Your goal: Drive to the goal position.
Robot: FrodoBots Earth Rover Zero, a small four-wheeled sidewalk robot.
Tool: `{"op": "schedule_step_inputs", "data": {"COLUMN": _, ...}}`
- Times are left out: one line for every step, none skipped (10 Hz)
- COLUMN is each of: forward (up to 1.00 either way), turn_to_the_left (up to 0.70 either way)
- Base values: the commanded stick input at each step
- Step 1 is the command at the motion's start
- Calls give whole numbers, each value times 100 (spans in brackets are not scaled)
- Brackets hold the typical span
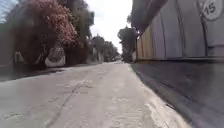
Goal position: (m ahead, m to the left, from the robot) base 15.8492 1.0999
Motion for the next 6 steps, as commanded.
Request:
{"op": "schedule_step_inputs", "data": {"forward": 100, "turn_to_the_left": -40}}
{"op": "schedule_step_inputs", "data": {"forward": 100, "turn_to_the_left": -40}}
{"op": "schedule_step_inputs", "data": {"forward": 100, "turn_to_the_left": -40}}
{"op": "schedule_step_inputs", "data": {"forward": 100, "turn_to_the_left": -36}}
{"op": "schedule_step_inputs", "data": {"forward": 100, "turn_to_the_left": -9}}
{"op": "schedule_step_inputs", "data": {"forward": 100, "turn_to_the_left": 0}}
